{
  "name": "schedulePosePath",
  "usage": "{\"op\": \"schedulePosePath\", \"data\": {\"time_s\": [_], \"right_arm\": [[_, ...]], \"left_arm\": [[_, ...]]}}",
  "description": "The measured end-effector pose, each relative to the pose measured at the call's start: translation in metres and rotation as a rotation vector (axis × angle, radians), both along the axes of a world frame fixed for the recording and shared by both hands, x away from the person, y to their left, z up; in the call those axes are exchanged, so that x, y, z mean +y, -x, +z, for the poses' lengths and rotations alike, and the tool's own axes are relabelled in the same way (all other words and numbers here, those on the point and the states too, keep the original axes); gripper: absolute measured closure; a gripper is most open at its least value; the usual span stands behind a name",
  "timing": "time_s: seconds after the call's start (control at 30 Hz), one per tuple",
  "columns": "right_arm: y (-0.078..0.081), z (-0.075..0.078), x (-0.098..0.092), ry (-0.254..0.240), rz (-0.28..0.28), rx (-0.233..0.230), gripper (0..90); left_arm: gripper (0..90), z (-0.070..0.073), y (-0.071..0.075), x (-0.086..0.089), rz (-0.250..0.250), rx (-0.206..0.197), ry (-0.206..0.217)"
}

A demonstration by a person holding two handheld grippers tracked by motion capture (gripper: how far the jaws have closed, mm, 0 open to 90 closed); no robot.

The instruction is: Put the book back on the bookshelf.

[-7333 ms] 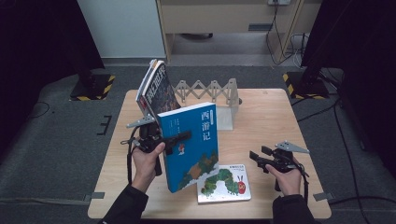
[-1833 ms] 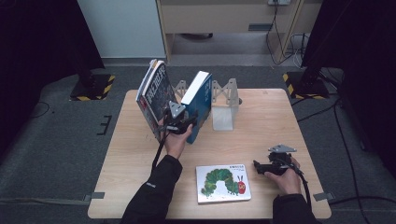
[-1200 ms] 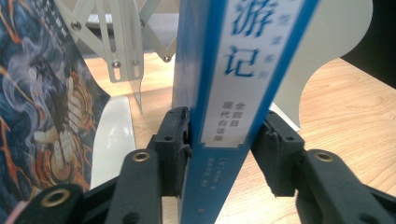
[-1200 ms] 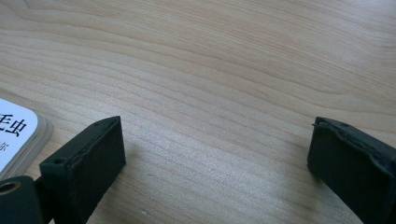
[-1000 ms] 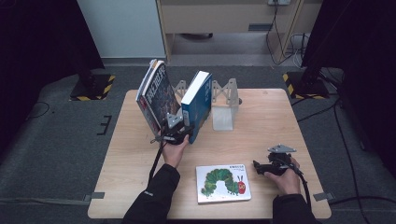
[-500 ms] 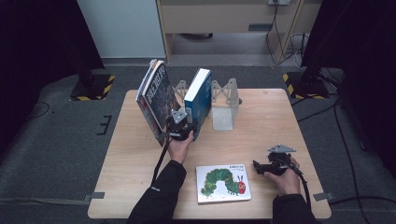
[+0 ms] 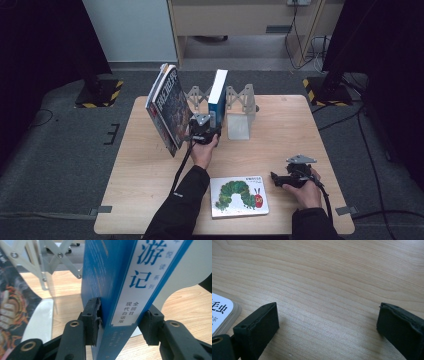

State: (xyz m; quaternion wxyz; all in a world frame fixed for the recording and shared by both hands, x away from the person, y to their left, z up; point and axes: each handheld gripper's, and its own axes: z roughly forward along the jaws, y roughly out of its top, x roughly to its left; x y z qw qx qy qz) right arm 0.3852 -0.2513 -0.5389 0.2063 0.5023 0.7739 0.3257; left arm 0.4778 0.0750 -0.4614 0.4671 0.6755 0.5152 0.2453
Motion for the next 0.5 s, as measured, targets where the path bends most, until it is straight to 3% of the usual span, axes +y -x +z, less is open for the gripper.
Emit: {"op": "schedulePosePath", "data": {"time_s": [0.23,0.4,0.5], "right_arm": [[0.000,0.000,0.000,0.002,0.004,0.001,4.1],[0.000,0.000,0.000,0.002,0.004,0.001,4.1],[0.000,0.000,0.000,0.002,0.004,0.001,4.1]], "left_arm": [[53.3,-0.004,0.002,0.000,-0.009,-0.011,0.004],[53.8,-0.013,0.008,0.001,-0.019,0.012,-0.031],[55.7,-0.012,0.006,0.001,-0.014,0.030,-0.023]]}}
